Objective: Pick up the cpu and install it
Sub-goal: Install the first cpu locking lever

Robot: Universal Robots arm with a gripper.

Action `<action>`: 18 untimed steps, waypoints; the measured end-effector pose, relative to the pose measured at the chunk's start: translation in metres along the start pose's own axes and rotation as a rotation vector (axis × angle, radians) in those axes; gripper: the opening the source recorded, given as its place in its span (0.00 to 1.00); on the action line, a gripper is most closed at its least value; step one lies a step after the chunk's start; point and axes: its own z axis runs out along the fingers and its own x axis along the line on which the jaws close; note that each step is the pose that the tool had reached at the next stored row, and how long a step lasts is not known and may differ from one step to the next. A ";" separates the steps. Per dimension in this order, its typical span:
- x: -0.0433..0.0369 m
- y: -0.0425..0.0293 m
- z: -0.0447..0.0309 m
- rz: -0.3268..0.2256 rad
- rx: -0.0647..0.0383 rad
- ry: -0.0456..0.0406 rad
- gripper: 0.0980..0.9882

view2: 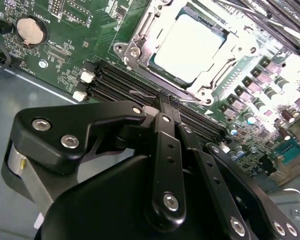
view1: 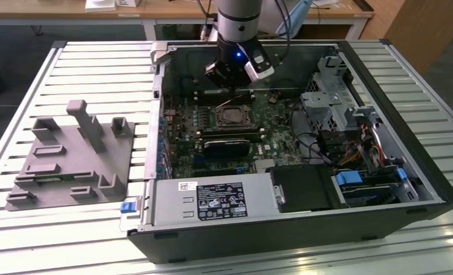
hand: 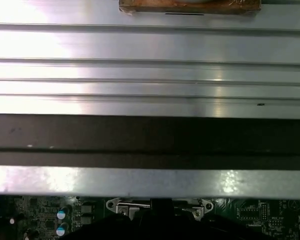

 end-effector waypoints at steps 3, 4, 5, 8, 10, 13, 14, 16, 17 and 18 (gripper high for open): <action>-0.0016 0.0005 0.0025 0.000 0.000 0.0003 0.01; -0.0022 0.0005 0.0033 0.000 0.000 0.0005 0.01; -0.0026 0.0006 0.0042 0.000 0.000 0.0006 0.01; -0.0069 0.0008 0.0088 0.000 0.000 0.0019 0.01; -0.0089 0.0009 0.0101 0.000 0.000 0.0025 0.01; -0.0112 0.0010 0.0122 0.000 0.000 0.0032 0.01; -0.0118 0.0010 0.0130 0.000 0.000 0.0034 0.01; -0.0128 0.0009 0.0146 0.000 0.001 0.0037 0.01; -0.0132 0.0008 0.0156 0.000 0.001 0.0038 0.01; -0.0135 0.0007 0.0167 0.000 0.001 0.0039 0.01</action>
